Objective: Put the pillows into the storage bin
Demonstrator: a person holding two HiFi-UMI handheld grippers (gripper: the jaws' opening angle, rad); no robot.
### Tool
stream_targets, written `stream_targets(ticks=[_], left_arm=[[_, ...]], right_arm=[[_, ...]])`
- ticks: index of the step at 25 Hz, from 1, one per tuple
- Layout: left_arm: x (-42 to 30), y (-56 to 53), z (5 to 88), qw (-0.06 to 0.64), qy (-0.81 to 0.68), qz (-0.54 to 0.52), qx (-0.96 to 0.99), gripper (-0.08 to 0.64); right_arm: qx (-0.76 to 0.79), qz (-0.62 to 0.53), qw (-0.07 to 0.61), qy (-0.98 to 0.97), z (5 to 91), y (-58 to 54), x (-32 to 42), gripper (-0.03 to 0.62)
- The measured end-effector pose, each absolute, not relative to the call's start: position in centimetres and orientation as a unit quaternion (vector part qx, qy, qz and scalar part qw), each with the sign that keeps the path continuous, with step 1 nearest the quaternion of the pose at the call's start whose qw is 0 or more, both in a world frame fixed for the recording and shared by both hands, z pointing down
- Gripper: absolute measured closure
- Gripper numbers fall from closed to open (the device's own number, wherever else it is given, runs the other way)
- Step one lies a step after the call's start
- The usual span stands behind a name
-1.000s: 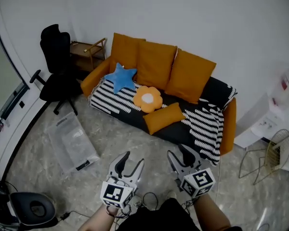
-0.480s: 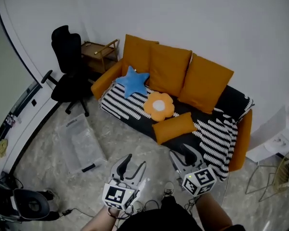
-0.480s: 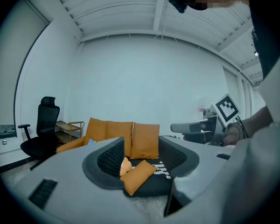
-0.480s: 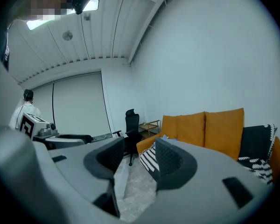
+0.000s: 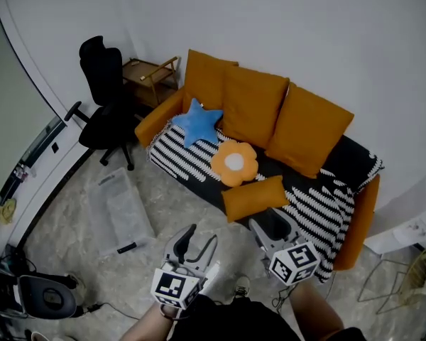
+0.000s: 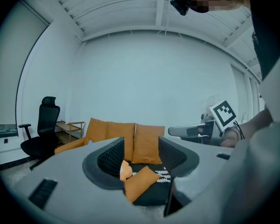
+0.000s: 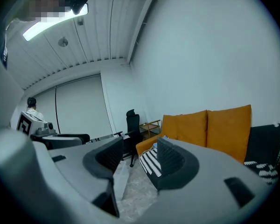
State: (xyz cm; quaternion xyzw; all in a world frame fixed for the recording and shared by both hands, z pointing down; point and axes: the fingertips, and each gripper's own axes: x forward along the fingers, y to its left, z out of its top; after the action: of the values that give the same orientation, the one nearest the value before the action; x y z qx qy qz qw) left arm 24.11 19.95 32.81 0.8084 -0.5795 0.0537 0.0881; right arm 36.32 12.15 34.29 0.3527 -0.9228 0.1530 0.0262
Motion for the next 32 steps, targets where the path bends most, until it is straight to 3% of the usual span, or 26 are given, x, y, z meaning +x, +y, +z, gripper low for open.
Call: stream_targets(ticks=[9, 24, 32], left_arm=[[22.2, 14.8, 32.9, 0.084, -0.552, 0.038, 0.829, 0.344], [12.4, 4.2, 34.2, 0.095, -0.420, 0.063, 0.901, 0.344], [13.4, 0.8, 36.4, 0.110, -0.381, 0.051, 0.916, 0.344]], right_arm=[[0.380, 0.164, 0.027, -0.910, 34.8, 8.3, 34.6, 0.346], [0.506, 0.195, 0.012, -0.840, 36.0, 0.3, 26.4, 0.285], [0.539, 0.253, 0.005, -0.804, 40.0, -2.1, 27.8, 0.268]])
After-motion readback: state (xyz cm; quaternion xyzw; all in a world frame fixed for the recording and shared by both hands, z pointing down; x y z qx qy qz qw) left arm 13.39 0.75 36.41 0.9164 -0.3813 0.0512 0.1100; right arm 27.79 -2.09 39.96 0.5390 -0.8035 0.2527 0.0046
